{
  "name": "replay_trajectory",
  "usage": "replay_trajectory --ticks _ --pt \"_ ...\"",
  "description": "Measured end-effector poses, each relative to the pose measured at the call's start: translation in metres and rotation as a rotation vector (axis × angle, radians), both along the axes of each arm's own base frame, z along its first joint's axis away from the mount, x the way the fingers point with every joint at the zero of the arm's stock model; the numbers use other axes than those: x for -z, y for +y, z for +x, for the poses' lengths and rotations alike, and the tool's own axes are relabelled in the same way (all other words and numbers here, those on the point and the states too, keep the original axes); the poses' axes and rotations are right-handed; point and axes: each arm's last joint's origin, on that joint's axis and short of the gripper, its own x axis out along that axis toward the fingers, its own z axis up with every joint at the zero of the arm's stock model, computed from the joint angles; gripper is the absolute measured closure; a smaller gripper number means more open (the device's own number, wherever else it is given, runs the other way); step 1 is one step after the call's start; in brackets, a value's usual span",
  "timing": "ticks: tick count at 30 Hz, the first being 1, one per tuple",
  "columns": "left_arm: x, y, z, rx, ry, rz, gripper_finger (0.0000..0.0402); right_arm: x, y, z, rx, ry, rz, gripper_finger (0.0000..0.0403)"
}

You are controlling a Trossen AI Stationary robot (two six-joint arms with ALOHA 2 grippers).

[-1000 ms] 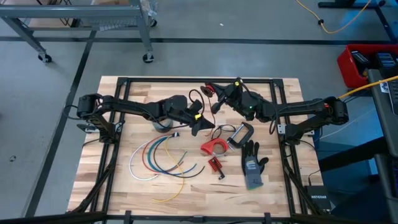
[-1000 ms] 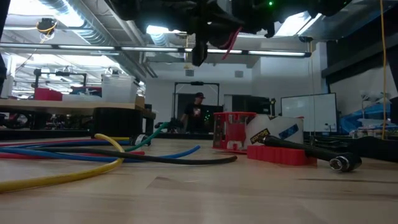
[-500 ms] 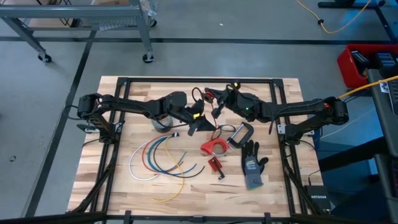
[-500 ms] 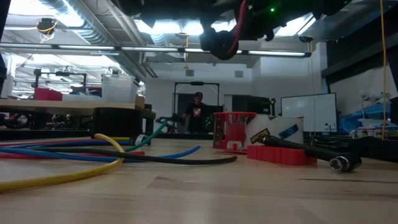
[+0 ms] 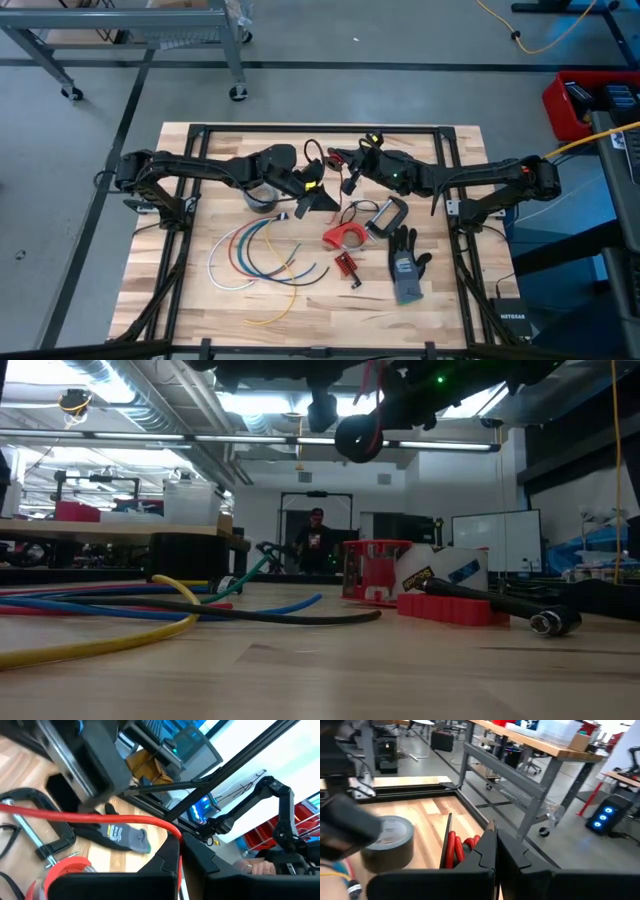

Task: Coil cords
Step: Coil the red wire onto the spool

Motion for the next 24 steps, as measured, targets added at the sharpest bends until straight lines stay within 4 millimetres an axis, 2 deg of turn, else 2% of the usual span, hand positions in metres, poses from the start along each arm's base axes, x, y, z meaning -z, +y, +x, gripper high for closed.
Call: replay_trajectory --ticks 8,19,24 --pt "-0.013 0.011 -0.009 -0.036 -0.048 0.033 0.0401 0.003 0.002 0.001 -0.082 0.029 0.020 0.0400" --pt "-0.014 0.032 -0.011 -0.122 -0.056 0.054 0.0401 0.008 0.004 0.001 -0.164 0.073 0.055 0.0400" --pt "-0.013 0.042 -0.013 -0.150 -0.052 0.066 0.0401 0.004 0.006 -0.001 -0.225 0.053 0.068 0.0400"
